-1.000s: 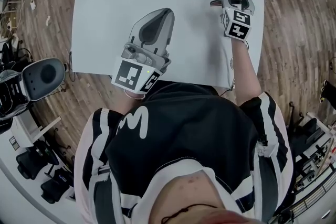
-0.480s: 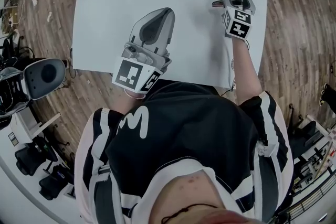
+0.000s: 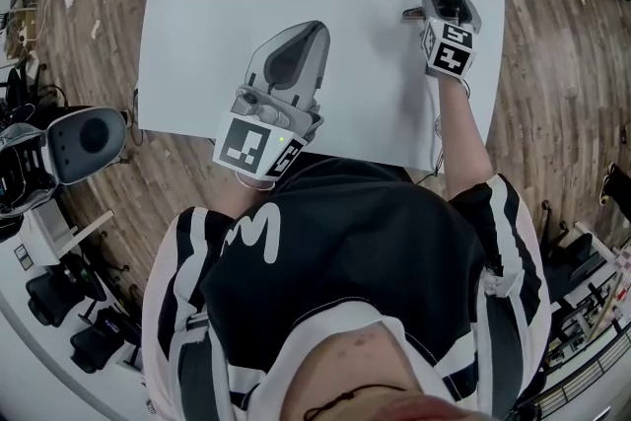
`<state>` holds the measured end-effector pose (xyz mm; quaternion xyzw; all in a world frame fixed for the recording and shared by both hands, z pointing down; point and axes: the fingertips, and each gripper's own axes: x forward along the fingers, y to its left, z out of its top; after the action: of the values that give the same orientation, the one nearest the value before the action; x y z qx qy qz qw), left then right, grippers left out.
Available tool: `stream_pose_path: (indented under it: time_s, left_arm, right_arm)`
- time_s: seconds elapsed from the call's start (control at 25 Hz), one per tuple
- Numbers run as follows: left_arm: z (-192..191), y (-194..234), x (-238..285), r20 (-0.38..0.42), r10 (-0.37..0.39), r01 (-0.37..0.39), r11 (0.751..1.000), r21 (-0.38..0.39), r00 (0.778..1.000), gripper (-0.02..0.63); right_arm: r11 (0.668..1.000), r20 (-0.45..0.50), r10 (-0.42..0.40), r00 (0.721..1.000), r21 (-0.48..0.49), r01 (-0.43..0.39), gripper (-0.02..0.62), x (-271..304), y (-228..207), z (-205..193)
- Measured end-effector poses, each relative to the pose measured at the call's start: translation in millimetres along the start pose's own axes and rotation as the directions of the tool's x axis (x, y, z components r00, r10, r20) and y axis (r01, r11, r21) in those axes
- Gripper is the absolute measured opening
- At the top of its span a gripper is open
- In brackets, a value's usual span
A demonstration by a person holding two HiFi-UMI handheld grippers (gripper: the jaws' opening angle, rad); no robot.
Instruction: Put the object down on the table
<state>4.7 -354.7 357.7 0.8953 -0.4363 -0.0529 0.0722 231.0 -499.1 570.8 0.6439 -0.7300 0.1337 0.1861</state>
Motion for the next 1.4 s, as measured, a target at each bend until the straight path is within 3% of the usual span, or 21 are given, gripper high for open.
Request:
stream_pose_path:
  time_s: [1.4]
  left_arm:
    - [-3.1,-4.8,-7.5,0.000,0.015,-0.015,1.000,-0.024,1.000,0.011]
  right_arm:
    - [0.997,-0.067,0.021,0.998,0.072,-0.016,0.302,4.1,-4.2,-12.8]
